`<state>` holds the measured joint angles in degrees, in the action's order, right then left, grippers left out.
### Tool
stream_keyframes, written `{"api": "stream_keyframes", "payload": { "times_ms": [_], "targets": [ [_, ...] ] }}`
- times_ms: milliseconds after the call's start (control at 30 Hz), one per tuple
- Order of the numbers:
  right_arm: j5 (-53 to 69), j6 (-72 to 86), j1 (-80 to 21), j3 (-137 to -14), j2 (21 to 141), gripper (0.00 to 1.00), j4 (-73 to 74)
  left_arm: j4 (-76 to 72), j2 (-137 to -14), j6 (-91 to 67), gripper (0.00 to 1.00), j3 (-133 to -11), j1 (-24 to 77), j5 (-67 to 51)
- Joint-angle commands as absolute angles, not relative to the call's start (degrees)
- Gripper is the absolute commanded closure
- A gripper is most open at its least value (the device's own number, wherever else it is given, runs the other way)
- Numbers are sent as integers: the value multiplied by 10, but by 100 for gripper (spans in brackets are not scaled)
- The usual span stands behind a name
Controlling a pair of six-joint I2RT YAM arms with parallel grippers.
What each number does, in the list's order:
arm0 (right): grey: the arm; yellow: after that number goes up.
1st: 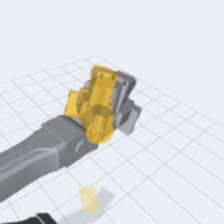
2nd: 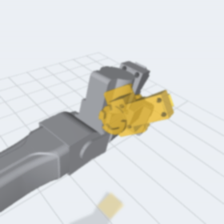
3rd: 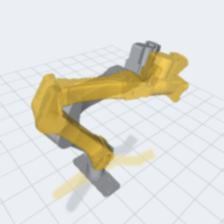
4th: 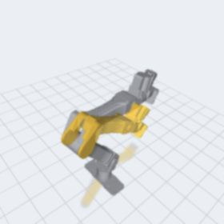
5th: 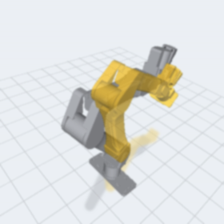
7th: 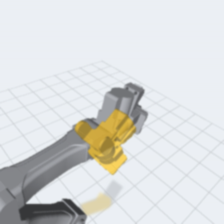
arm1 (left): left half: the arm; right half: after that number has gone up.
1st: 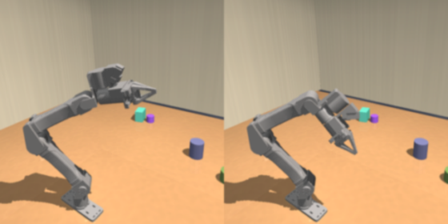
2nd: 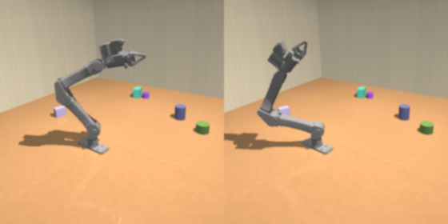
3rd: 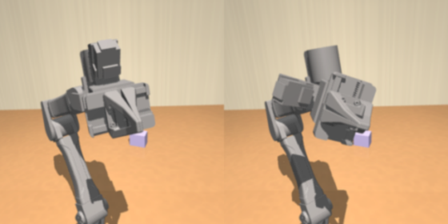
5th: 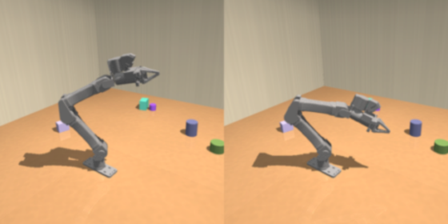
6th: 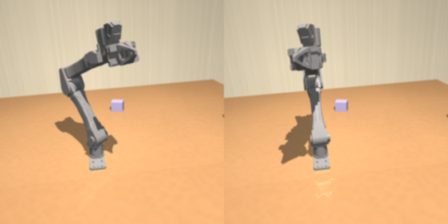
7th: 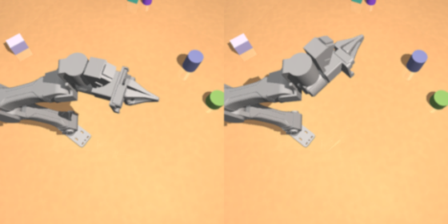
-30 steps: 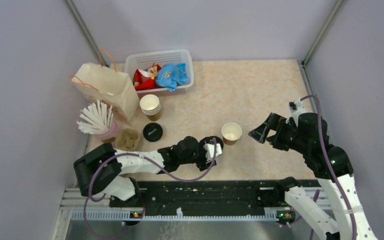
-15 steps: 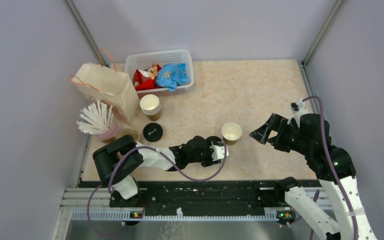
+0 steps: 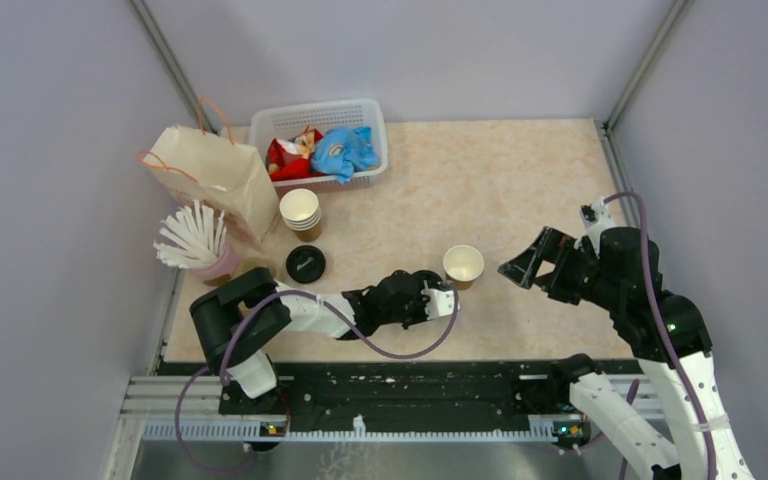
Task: Pack the takeout coffee
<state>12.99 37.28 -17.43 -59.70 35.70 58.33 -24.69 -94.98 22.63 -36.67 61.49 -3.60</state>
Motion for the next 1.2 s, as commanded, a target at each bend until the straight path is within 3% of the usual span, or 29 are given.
{"api": "stream_keyframes", "payload": {
  "times_ms": [0, 133, 367, 567, 700, 867, 1167],
  "targets": [
    [135, 371, -172, -610, 358, 1, 560, -207, -891, 206, 93, -384, 616, -47],
    [136, 367, -171, -604, 358, 1, 556, -123, -800, 155, 100, -383, 617, -76],
    [154, 347, -172, -574, 380, 1, 556, 72, -616, -30, 100, -452, 616, -105],
    [237, 336, -172, -552, 423, 1, 517, 125, -586, -206, 100, -572, 593, -123],
    [285, 356, -180, -558, 436, 1, 462, 57, -602, -366, 100, -607, 501, -224],
    [309, 411, -220, -560, 450, 1, 380, -133, -633, -561, 100, -576, 401, -359],
    [281, 534, -281, -555, 493, 1, 178, -329, -670, -779, 100, -515, 364, -393]
  ]
}}
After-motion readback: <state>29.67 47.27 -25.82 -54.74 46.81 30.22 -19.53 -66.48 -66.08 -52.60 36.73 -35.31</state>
